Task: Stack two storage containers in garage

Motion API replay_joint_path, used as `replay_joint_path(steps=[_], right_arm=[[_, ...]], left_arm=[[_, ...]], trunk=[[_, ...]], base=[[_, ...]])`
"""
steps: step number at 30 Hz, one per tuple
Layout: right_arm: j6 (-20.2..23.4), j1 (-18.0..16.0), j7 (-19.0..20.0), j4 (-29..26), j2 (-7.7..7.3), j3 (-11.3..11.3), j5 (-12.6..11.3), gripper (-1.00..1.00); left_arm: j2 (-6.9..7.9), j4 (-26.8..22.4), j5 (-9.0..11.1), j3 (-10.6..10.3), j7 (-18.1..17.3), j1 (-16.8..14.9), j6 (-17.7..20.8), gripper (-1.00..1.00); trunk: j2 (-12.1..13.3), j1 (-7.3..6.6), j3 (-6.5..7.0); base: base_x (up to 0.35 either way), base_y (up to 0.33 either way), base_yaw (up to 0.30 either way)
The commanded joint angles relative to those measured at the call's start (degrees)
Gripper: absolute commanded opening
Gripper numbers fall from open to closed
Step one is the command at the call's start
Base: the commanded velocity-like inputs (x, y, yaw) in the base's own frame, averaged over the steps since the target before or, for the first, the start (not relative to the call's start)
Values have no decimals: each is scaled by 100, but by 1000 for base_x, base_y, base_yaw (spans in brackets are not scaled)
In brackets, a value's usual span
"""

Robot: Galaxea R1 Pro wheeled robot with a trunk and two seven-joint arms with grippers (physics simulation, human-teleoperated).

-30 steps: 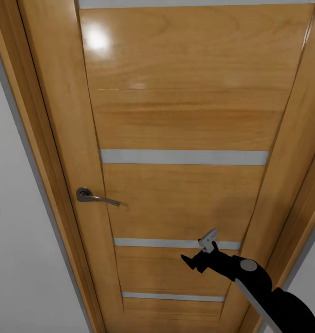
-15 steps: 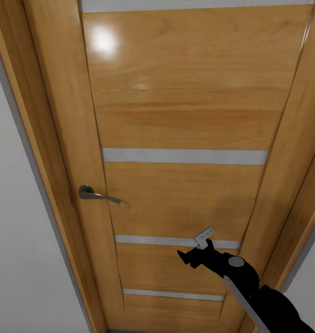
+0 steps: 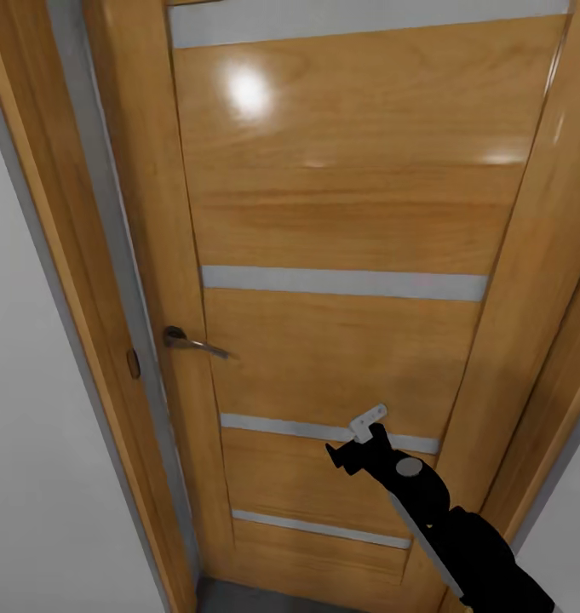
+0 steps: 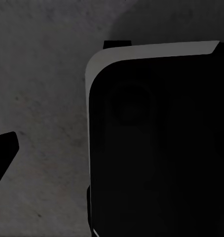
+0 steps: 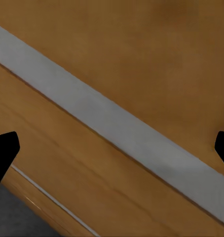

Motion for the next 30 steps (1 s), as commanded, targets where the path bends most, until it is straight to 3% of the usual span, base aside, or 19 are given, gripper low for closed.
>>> replay_joint_path(steps=[1,12,13,14,15,18,24,25,28,30], right_arm=[[27,-14,-29,-1,-4,3,35,100],[-3,-25,290,-87,42,30,29,100],[29,-25,403,-88,356,48,97,100],[41,-25,404,-88,397,50,103,100],[117,-25,404,-86,550,53,121,100],[213,-133,402,-70,755,55,158,100],[251,-423,411,5,1029,60,239,100],[255,-484,405,50,1154,62,286,100],[275,-626,399,243,1325,64,435,100],[292,-836,382,638,1567,62,637,100]], left_arm=[[0,-1,2,-5,6,-1,-15,100],[0,-1,2,-11,6,-1,-13,100],[0,-1,2,-13,5,-1,-14,100],[0,-1,2,-13,5,-1,-14,100],[-2,-1,2,-15,6,-1,-13,100],[-7,-1,-3,-20,3,-1,-12,100],[-8,-1,-6,-21,3,-1,-11,100],[-9,-1,-6,-22,4,-1,-9,100],[-9,-1,-6,-22,3,-1,-8,100],[-12,-1,-6,-22,3,-1,-10,100]], trunk=[[-3,0,-5],[-3,0,-5],[-3,0,-5],[-3,0,-5],[-3,0,-5],[-3,0,-5],[-3,0,-5],[-3,0,-5],[-3,0,-5],[-3,0,-5]], base=[[0,0,0],[0,0,0],[0,0,0],[0,0,0],[0,0,0],[0,0,0],[0,0,0],[0,0,0],[0,0,0],[0,0,0]])
